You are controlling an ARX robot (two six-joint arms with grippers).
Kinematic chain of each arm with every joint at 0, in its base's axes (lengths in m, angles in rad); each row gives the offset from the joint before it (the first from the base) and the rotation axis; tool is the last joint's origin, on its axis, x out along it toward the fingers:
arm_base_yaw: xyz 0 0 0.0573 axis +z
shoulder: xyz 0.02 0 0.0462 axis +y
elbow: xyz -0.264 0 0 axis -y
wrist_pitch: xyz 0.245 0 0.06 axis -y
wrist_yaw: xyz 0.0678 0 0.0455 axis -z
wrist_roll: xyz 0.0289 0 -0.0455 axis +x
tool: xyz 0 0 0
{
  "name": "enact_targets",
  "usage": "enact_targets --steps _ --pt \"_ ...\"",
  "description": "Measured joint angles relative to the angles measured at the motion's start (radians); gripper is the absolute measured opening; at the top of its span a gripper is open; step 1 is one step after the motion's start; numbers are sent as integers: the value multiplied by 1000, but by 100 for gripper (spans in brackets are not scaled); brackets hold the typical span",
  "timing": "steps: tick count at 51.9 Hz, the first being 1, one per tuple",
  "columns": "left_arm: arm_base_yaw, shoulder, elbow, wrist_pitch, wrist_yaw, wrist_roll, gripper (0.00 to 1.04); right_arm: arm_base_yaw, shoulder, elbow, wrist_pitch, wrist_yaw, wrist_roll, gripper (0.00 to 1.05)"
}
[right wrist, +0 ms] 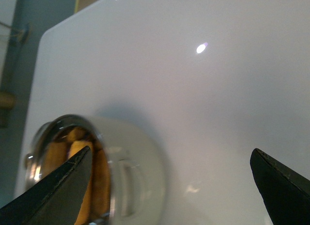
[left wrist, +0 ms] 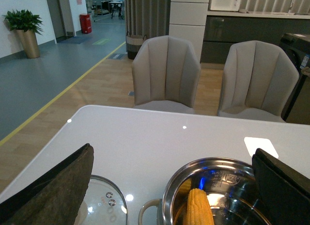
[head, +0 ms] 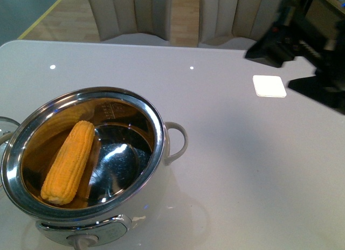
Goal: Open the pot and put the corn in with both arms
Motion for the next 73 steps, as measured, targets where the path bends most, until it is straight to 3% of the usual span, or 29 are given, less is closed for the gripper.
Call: enact_targets --steps 15,20,24,30,37,43,73 --pt "0 0 0 0 0 0 98 -141 -414 -258 -66 100 -221 96" --pt "0 0 0 0 0 0 98 -147 -502 -429 277 255 -366 81" --pt "0 0 0 0 0 0 98 -159 -545 -513 470 266 -444 69" --pt "0 0 0 0 0 0 98 -174 -615 -555 512 256 -494 52" --pt "0 0 0 0 0 0 98 -244 -727 -614 447 177 -520 20" --pt "0 0 0 0 0 0 98 -260 -769 -649 456 176 -526 2" --pt "0 0 0 0 0 0 98 -261 -1166 -693 116 174 -531 2"
